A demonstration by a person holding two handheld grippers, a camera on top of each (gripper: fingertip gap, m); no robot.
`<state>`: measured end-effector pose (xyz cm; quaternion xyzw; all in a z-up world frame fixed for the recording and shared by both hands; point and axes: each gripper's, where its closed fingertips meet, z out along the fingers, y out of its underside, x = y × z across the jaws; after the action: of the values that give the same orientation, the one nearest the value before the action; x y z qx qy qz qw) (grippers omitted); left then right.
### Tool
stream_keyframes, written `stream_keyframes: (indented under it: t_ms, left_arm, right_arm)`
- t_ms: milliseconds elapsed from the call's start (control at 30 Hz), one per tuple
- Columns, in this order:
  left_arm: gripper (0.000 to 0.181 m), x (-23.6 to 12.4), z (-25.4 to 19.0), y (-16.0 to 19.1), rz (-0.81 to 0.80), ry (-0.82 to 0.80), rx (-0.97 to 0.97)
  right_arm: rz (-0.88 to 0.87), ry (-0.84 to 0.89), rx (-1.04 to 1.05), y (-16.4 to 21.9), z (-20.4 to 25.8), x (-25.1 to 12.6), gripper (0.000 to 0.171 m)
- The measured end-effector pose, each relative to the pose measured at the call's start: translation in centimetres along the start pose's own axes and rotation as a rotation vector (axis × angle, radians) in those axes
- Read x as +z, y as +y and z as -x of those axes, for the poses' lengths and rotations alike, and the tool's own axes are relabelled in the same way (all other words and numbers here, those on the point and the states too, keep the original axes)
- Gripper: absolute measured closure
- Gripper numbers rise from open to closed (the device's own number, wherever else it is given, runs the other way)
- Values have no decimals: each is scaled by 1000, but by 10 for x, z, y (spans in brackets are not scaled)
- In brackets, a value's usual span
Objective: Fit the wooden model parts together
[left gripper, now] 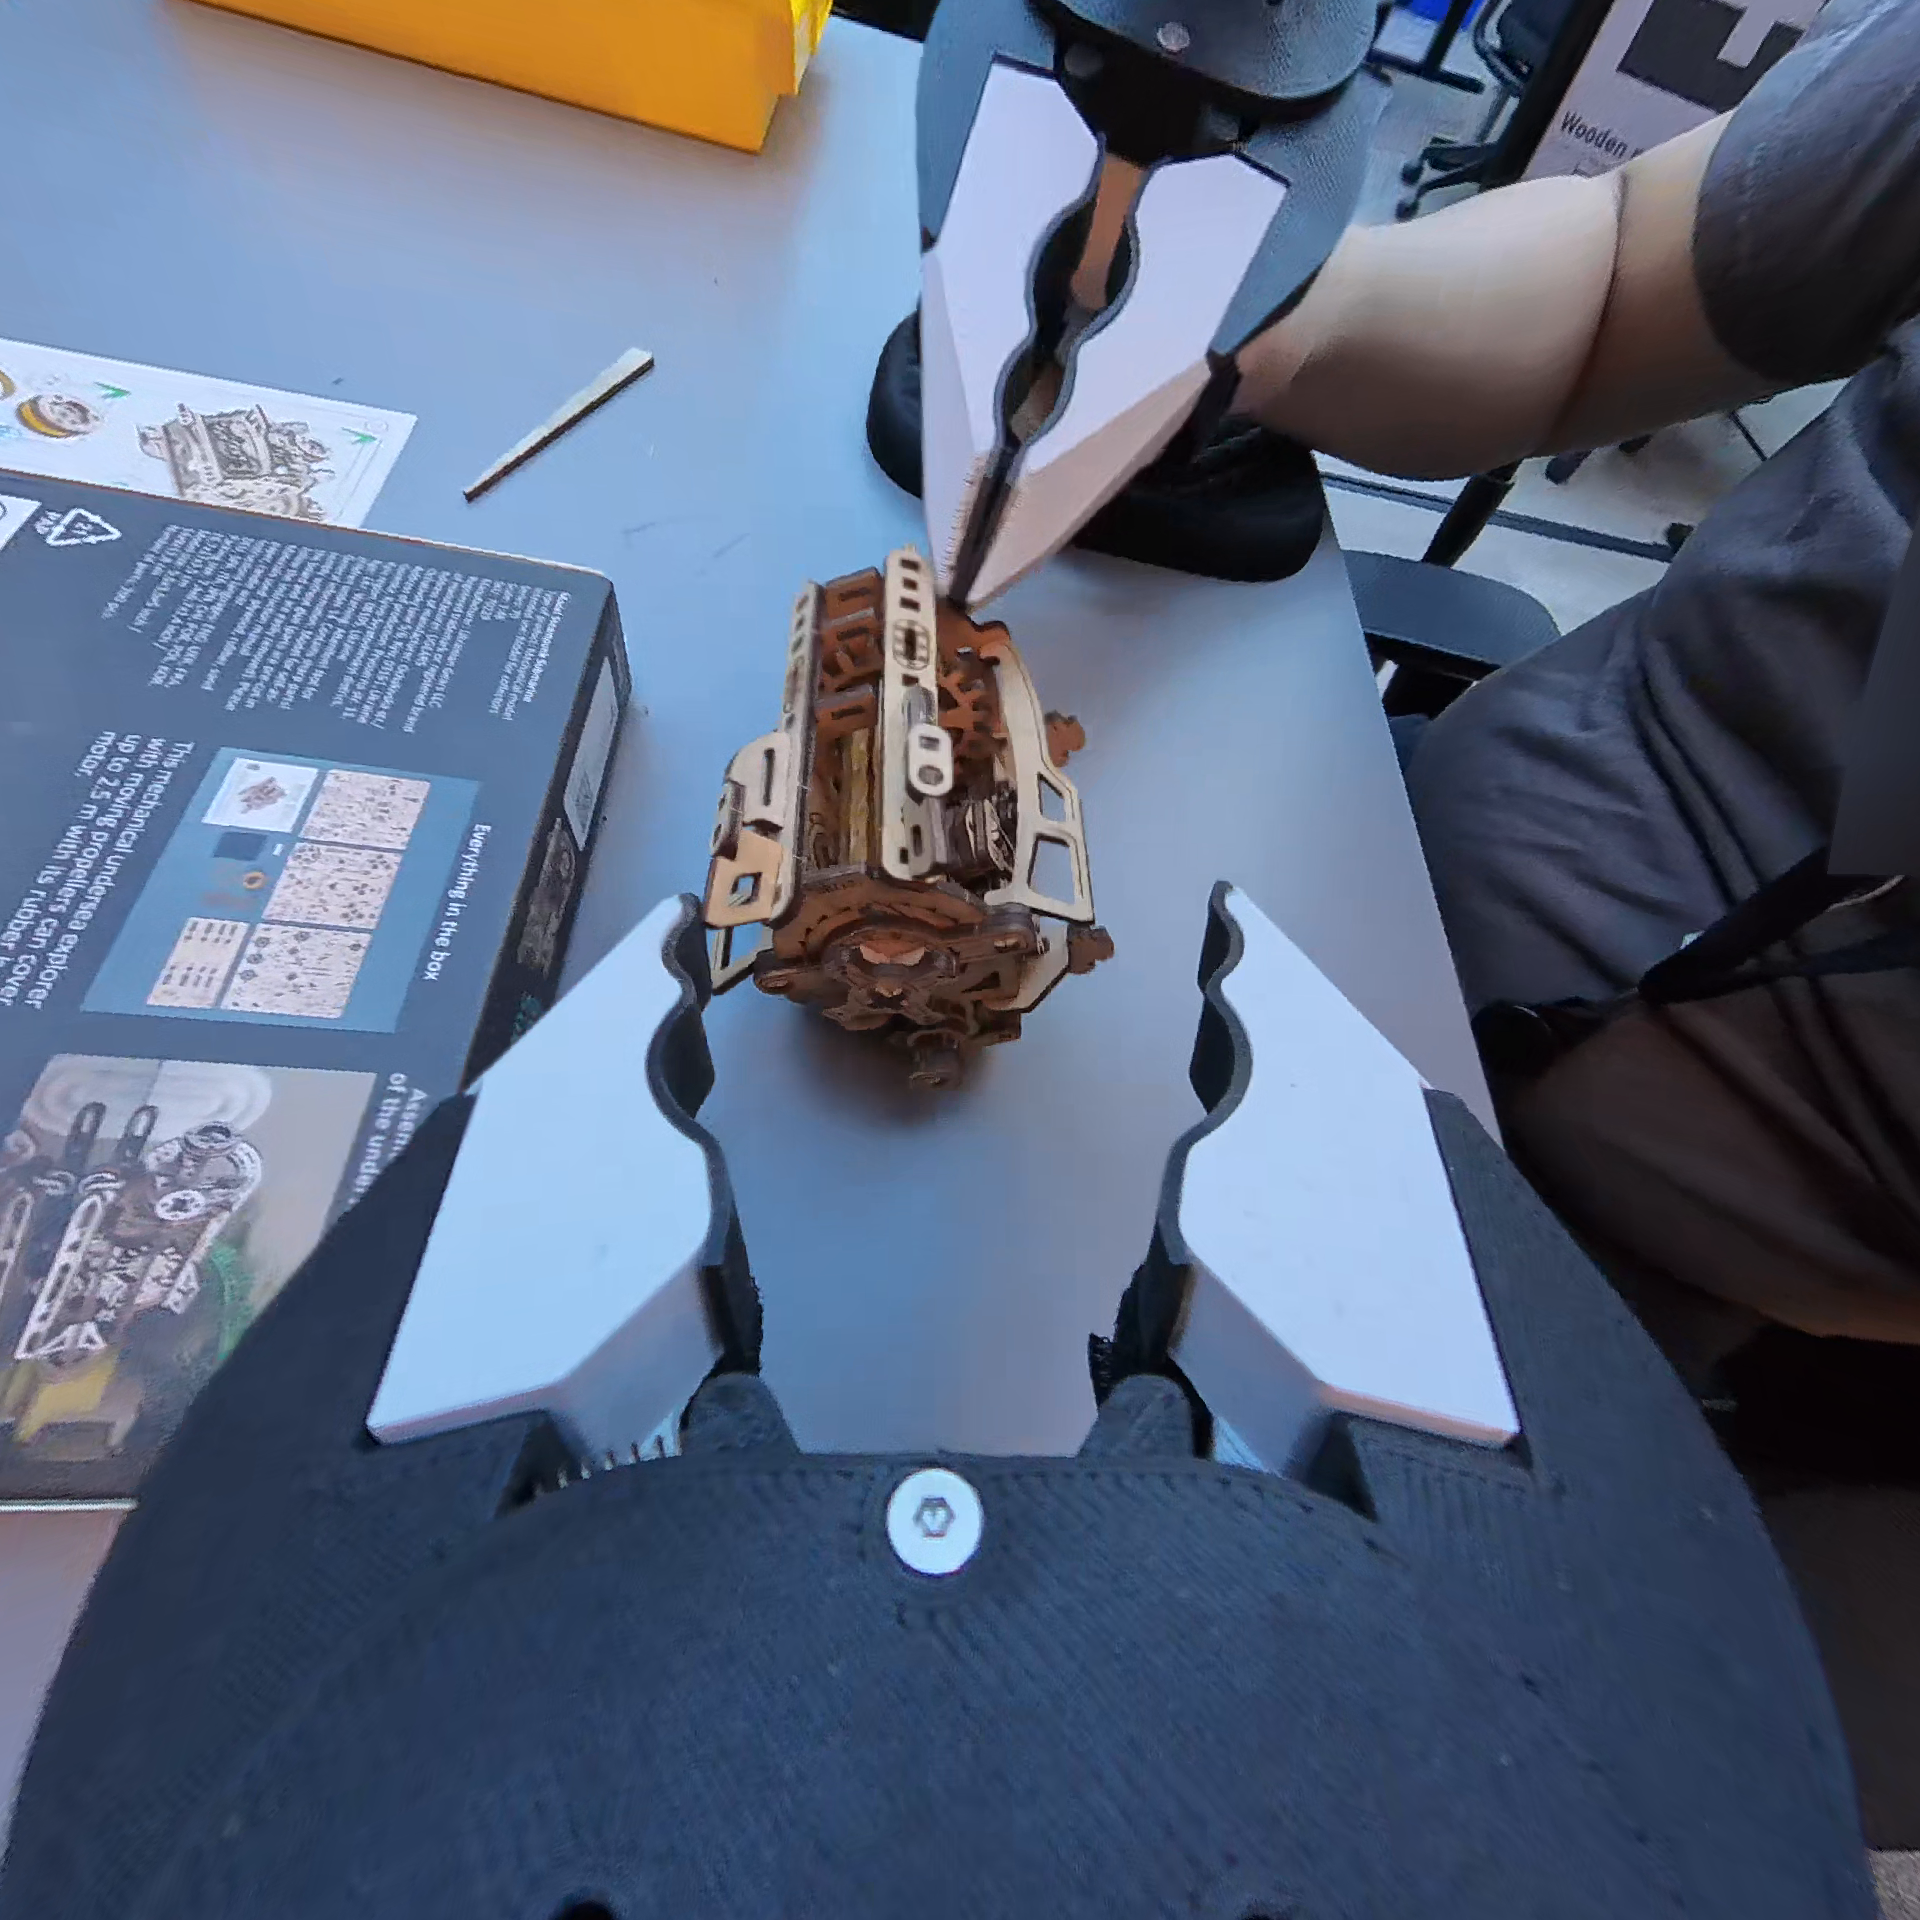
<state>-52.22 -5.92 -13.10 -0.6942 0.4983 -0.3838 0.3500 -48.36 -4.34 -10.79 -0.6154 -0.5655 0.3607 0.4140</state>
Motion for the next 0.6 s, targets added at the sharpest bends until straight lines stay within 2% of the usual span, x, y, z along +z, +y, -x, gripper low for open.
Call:
stream_keyframes:
  t_ms: [167,333,500,600]
  left_arm:
    - [99,4,-19,2,-5,-42,-42]
    - [99,16,-33,6,-11,-160,-79]
    - [101,27,-44,5,-22,-237,-77]
    - [106,33,-49,3,-37,-239,-103]
  right_arm:
    - [17,25,-5,2,-14,-2,171]
    - [29,-7,98,4,-20,-3,167]
    - [-18,-74,233,-6,-2,-12,158]
    - [-59,-96,217,-17,16,-18,154]
